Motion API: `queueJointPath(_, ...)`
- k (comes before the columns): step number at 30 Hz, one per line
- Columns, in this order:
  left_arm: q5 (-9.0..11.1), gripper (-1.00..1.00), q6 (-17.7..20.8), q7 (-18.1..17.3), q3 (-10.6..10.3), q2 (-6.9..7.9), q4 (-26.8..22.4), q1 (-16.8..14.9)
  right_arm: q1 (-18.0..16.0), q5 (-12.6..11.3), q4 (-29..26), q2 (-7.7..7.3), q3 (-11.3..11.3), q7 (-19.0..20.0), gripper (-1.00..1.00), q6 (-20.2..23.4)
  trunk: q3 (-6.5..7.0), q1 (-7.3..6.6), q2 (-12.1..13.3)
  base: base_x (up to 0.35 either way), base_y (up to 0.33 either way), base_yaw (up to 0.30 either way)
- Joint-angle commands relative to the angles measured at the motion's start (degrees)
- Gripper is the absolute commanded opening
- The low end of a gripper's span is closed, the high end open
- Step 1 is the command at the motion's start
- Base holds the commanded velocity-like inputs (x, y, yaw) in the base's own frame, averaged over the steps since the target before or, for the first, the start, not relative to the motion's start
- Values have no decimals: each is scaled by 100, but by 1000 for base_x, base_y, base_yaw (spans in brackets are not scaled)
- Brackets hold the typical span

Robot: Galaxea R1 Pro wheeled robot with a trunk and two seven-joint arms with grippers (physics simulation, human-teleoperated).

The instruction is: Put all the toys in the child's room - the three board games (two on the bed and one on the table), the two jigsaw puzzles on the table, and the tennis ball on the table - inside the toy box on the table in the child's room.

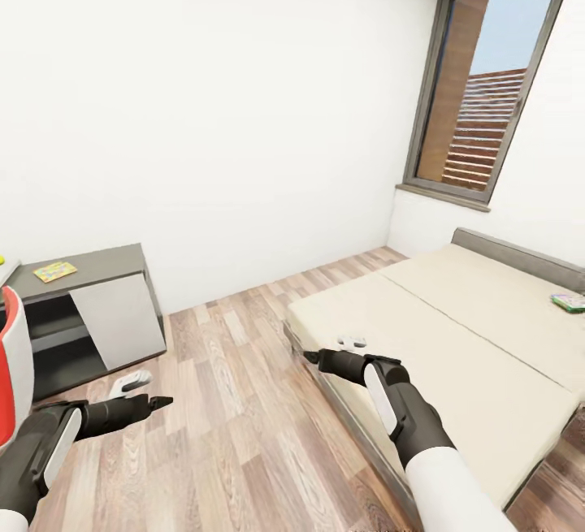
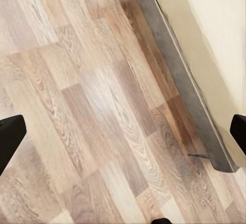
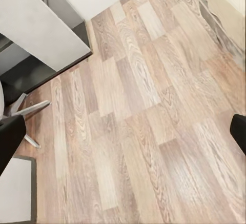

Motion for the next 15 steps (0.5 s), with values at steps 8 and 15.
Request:
queueJointPath(8, 54, 100, 53, 4, 4, -9, -8, -3, -6, -23, -4, 3, -140, 4, 100, 31, -36, 4, -14, 0, 0, -233)
queueJointPath(15, 56, 100, 61, 0, -1, -15, -8, -3, -6, -21, -4, -37, -179, 5, 100, 38, -54, 4, -14, 0, 0, -235)
